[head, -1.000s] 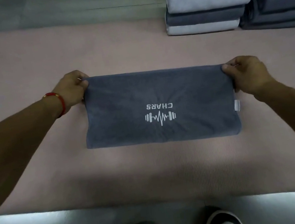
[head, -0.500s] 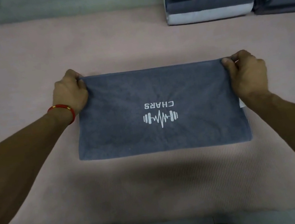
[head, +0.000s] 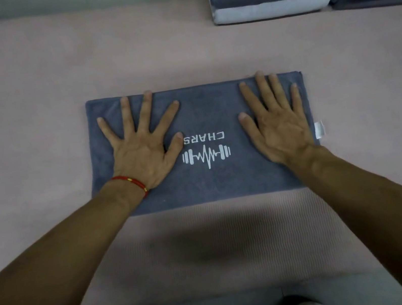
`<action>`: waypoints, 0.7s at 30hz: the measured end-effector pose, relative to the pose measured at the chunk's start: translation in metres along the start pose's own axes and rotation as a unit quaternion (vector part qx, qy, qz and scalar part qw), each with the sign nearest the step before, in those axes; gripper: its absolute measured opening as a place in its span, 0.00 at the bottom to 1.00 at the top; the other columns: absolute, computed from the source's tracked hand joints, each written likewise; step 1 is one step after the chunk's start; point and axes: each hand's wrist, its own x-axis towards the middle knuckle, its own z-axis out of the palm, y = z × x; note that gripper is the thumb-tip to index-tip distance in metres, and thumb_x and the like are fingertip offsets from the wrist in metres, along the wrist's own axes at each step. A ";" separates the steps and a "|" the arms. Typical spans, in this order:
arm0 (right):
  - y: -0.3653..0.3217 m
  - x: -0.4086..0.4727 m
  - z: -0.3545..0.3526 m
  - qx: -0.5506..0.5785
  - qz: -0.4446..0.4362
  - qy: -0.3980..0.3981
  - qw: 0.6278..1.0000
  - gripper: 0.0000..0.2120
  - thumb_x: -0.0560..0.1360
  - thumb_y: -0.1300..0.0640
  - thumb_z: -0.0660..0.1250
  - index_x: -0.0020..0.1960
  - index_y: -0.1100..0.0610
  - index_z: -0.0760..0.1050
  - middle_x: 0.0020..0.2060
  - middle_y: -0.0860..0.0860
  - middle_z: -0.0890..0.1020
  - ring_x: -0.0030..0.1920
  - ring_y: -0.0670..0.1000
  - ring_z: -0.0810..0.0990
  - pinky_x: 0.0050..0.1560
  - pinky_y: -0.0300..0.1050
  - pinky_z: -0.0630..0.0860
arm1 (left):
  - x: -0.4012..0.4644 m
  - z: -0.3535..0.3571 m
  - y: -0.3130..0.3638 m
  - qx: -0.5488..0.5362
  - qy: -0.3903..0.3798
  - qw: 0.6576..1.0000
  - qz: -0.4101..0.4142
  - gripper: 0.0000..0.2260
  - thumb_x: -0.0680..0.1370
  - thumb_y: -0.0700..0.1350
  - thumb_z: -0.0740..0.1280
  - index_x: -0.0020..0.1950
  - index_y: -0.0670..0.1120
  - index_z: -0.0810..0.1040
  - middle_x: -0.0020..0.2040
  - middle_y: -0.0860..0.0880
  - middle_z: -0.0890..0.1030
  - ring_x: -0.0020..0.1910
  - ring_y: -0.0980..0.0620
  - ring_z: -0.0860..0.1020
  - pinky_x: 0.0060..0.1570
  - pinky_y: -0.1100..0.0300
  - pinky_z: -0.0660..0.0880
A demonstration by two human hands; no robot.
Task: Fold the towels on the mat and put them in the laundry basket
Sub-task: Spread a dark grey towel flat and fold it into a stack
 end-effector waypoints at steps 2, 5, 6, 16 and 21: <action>0.020 0.001 -0.004 0.001 0.085 -0.005 0.996 0.32 0.83 0.36 0.39 0.83 0.48 0.42 0.83 0.52 0.44 0.82 0.54 0.42 0.78 0.64 0.38 | 0.000 0.000 0.001 0.003 -0.001 1.000 -0.002 0.28 0.80 0.68 0.44 0.79 0.67 0.42 0.83 0.51 0.42 0.80 0.38 0.40 0.66 0.20 0.41; 0.048 -0.006 -0.016 0.040 0.196 -0.007 0.980 0.33 0.84 0.37 0.42 0.83 0.51 0.43 0.82 0.52 0.50 0.81 0.57 0.49 0.76 0.71 0.46 | 0.002 -0.001 0.003 0.005 -0.007 1.000 -0.006 0.28 0.80 0.69 0.43 0.79 0.67 0.41 0.83 0.51 0.41 0.80 0.38 0.39 0.67 0.20 0.42; 0.054 -0.012 -0.021 0.056 0.223 0.009 0.973 0.33 0.84 0.37 0.44 0.83 0.54 0.46 0.81 0.55 0.54 0.80 0.59 0.54 0.75 0.70 0.51 | 0.002 -0.002 0.003 0.002 -0.014 1.000 -0.010 0.29 0.79 0.69 0.43 0.79 0.67 0.41 0.83 0.51 0.41 0.80 0.38 0.39 0.67 0.21 0.42; 0.023 -0.038 -0.036 0.068 0.271 0.053 0.959 0.18 0.83 0.47 0.60 0.62 0.60 0.76 0.61 0.59 0.74 0.63 0.61 0.70 0.59 0.58 0.67 | -0.038 -0.005 0.088 0.024 0.010 0.994 0.107 0.27 0.82 0.61 0.44 0.82 0.59 0.47 0.83 0.48 0.46 0.81 0.38 0.43 0.70 0.25 0.44; 0.033 -0.022 -0.034 0.202 0.300 0.016 0.932 0.13 0.79 0.49 0.66 0.51 0.60 0.76 0.51 0.60 0.80 0.53 0.62 0.79 0.44 0.47 0.74 | -0.036 0.003 0.085 0.020 -0.019 0.995 0.095 0.28 0.82 0.63 0.42 0.81 0.60 0.41 0.83 0.48 0.41 0.80 0.39 0.39 0.70 0.25 0.42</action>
